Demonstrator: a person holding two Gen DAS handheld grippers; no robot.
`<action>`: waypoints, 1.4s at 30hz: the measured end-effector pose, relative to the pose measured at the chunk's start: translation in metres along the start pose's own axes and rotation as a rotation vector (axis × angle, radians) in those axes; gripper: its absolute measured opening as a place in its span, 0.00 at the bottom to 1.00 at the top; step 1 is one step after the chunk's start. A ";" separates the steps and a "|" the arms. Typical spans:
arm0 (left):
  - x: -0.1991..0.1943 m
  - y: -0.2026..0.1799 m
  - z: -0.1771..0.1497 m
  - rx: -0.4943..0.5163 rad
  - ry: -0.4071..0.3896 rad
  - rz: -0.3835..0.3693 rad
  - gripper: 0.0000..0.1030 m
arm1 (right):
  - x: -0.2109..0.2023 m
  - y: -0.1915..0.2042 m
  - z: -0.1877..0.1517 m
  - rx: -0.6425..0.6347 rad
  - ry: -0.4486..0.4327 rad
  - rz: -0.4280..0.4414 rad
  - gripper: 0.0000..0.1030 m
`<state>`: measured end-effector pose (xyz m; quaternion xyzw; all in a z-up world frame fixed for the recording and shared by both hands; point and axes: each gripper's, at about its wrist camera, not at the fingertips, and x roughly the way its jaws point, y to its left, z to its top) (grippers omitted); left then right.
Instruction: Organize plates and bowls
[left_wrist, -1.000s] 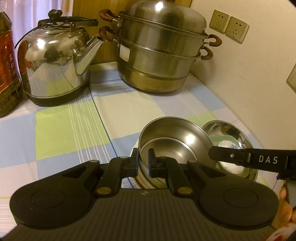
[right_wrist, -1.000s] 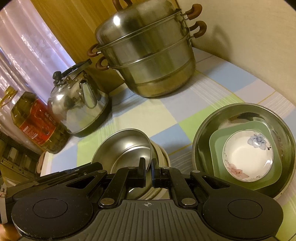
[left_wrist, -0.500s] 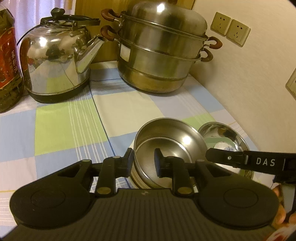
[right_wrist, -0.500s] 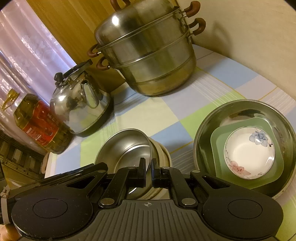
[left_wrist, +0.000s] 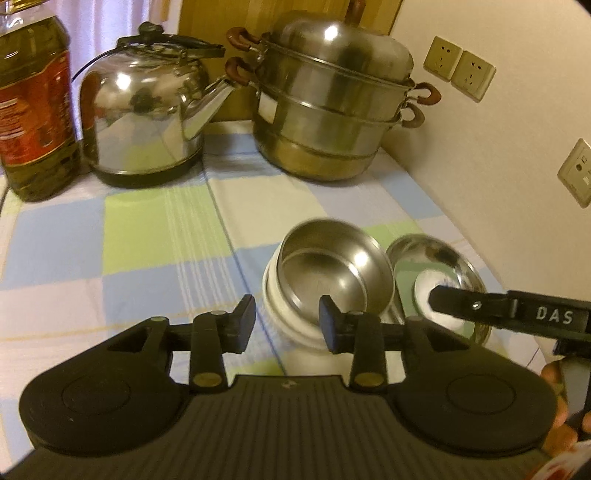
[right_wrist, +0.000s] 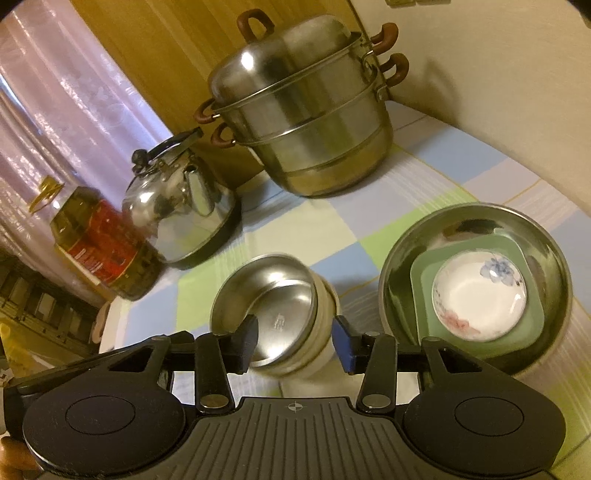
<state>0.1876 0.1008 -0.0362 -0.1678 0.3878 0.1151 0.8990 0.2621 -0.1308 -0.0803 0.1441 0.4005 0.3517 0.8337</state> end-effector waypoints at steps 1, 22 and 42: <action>-0.005 0.000 -0.004 -0.002 0.004 0.004 0.33 | -0.004 0.000 -0.003 -0.003 0.003 0.004 0.46; -0.071 -0.029 -0.108 -0.020 0.131 0.068 0.33 | -0.075 -0.021 -0.091 -0.083 0.166 -0.006 0.68; -0.085 -0.073 -0.147 -0.021 0.133 0.102 0.33 | -0.103 -0.055 -0.121 -0.120 0.249 -0.034 0.69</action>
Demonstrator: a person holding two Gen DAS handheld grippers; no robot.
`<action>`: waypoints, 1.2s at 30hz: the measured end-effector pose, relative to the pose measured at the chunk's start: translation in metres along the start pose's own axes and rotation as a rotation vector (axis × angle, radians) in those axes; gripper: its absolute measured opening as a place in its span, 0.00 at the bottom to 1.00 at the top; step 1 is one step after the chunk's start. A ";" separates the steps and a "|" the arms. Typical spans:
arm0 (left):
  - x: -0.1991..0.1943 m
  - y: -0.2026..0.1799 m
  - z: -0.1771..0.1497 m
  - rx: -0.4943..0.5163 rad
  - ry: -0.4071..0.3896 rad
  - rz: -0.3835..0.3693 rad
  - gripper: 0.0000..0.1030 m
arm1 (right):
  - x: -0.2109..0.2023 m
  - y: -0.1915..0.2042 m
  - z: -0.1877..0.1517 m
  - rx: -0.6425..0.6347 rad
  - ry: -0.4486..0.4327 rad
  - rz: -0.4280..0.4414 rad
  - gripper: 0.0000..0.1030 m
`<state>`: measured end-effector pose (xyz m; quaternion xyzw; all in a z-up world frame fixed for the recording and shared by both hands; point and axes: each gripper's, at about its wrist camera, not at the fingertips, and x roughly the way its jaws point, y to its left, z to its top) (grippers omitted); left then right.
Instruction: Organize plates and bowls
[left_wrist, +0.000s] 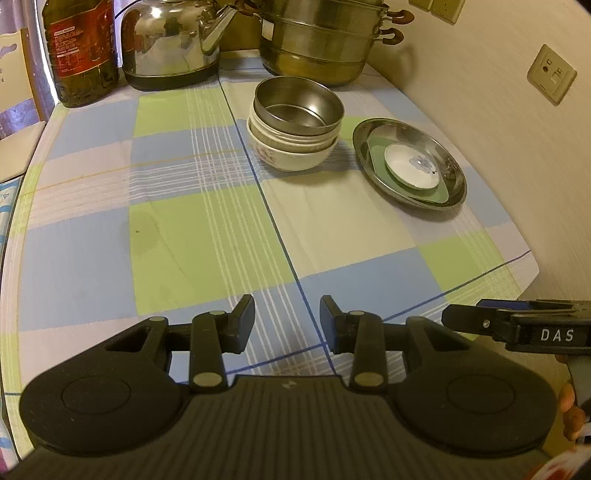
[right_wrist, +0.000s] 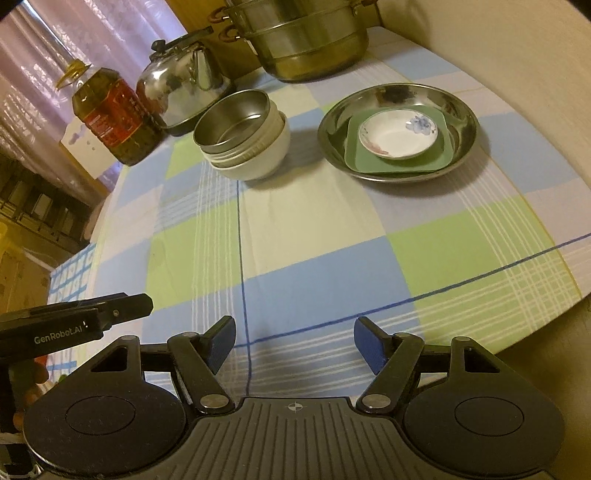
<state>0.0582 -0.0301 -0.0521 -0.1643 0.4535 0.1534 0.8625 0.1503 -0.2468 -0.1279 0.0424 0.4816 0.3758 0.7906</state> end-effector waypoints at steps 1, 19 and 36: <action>0.000 -0.001 -0.001 0.000 -0.001 0.003 0.33 | -0.001 -0.001 -0.001 -0.002 -0.001 0.002 0.69; -0.002 -0.015 -0.003 0.004 -0.006 0.023 0.34 | -0.004 -0.012 0.001 -0.006 0.008 0.030 0.69; 0.026 -0.007 0.031 0.036 0.031 0.025 0.34 | 0.016 -0.021 0.022 0.049 0.040 0.025 0.69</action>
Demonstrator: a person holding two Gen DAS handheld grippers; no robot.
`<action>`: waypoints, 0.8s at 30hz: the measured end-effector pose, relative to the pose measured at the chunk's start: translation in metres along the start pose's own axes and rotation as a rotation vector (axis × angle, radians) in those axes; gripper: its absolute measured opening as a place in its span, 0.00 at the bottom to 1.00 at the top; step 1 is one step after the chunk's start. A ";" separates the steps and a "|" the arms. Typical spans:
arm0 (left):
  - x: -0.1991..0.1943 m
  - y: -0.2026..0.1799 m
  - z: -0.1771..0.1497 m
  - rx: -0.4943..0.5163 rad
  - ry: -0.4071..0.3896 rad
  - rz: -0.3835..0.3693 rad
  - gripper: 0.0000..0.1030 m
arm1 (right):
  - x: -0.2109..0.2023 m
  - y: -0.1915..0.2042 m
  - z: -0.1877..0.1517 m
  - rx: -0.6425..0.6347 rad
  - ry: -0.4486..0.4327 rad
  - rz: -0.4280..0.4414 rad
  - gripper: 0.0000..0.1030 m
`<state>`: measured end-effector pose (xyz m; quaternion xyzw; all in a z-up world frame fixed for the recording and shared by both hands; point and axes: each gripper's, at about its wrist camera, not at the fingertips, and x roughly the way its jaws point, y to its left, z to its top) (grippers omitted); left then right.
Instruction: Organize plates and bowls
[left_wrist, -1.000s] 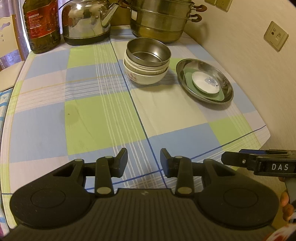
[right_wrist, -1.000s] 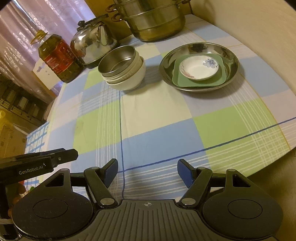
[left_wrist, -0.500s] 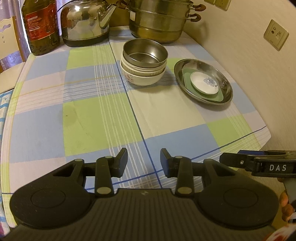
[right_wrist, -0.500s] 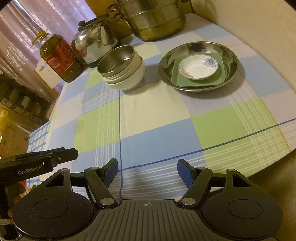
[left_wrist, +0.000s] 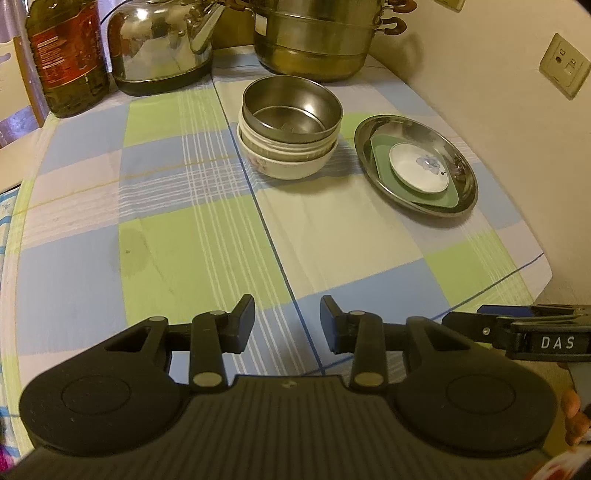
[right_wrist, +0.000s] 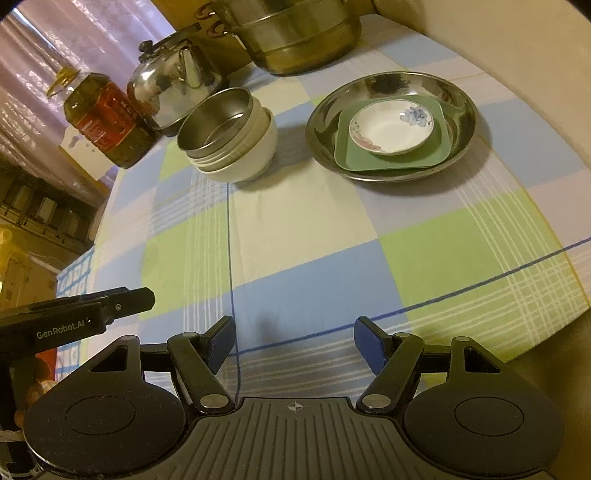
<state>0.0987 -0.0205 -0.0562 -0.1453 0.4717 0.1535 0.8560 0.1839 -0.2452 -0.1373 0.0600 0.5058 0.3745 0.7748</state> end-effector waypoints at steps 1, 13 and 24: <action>0.002 0.001 0.003 0.001 0.001 -0.002 0.34 | 0.001 0.000 0.002 0.002 -0.001 -0.002 0.69; 0.013 0.042 0.059 -0.029 -0.129 0.002 0.33 | 0.015 0.018 0.055 -0.026 -0.137 -0.005 0.68; 0.051 0.065 0.128 -0.008 -0.256 -0.042 0.27 | 0.047 0.043 0.124 -0.076 -0.348 0.058 0.23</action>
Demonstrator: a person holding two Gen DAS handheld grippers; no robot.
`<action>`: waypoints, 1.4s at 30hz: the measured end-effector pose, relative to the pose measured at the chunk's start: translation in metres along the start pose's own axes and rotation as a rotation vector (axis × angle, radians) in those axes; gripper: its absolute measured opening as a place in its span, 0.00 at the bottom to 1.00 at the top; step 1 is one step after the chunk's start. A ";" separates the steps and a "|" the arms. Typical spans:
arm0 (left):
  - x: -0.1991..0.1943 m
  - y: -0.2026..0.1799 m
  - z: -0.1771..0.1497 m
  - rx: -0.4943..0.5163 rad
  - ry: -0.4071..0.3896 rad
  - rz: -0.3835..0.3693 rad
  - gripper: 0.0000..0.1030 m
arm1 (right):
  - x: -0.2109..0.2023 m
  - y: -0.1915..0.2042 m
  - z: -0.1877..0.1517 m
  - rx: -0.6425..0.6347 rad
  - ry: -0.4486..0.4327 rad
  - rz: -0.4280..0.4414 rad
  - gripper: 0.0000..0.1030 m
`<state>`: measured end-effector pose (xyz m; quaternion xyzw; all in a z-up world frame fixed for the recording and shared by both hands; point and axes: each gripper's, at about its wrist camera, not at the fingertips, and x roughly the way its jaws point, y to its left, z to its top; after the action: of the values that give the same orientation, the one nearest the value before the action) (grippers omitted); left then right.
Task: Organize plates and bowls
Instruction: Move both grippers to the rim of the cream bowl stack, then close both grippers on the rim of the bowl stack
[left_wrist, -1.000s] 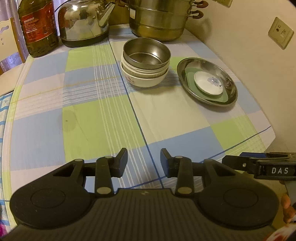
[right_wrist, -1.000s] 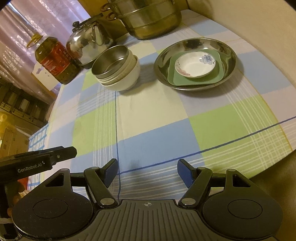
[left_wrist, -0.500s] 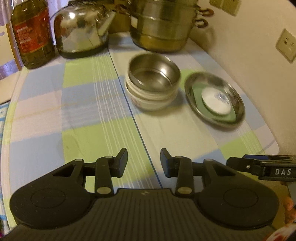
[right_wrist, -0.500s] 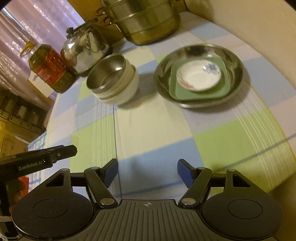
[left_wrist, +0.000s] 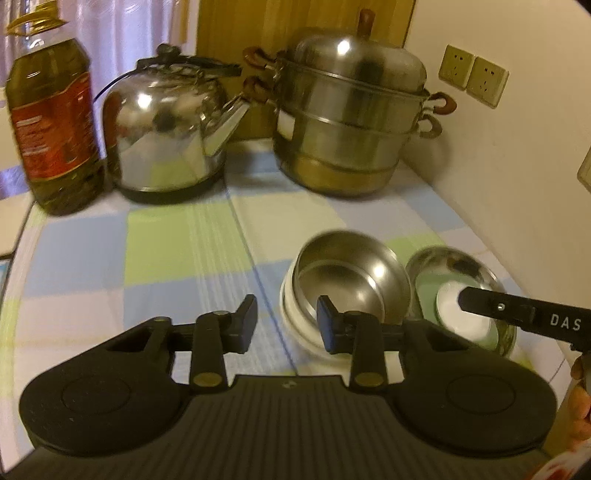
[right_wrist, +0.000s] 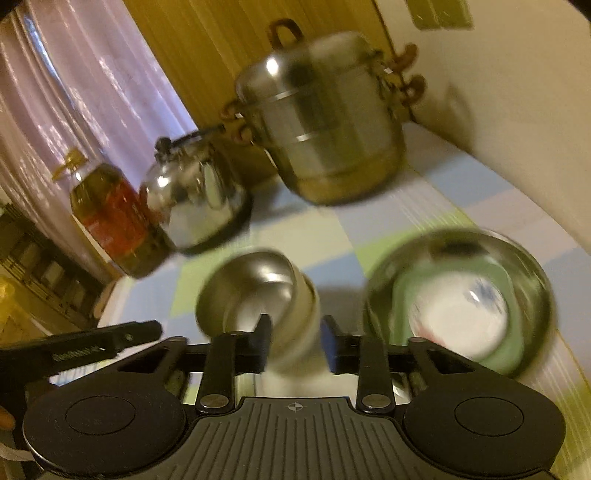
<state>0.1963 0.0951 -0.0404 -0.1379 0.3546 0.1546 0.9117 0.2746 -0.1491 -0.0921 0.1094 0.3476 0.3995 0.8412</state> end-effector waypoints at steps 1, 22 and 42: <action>0.006 0.001 0.003 0.002 0.001 -0.004 0.24 | 0.006 0.001 0.003 -0.004 -0.007 0.008 0.20; 0.059 0.012 0.010 -0.034 0.084 -0.054 0.15 | 0.059 -0.012 0.006 0.020 0.053 0.035 0.05; 0.074 0.011 0.018 -0.067 0.127 -0.069 0.15 | 0.087 -0.031 0.021 0.136 0.073 0.055 0.19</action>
<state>0.2550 0.1251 -0.0805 -0.1899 0.4016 0.1258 0.8870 0.3447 -0.1026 -0.1342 0.1611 0.4014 0.4016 0.8073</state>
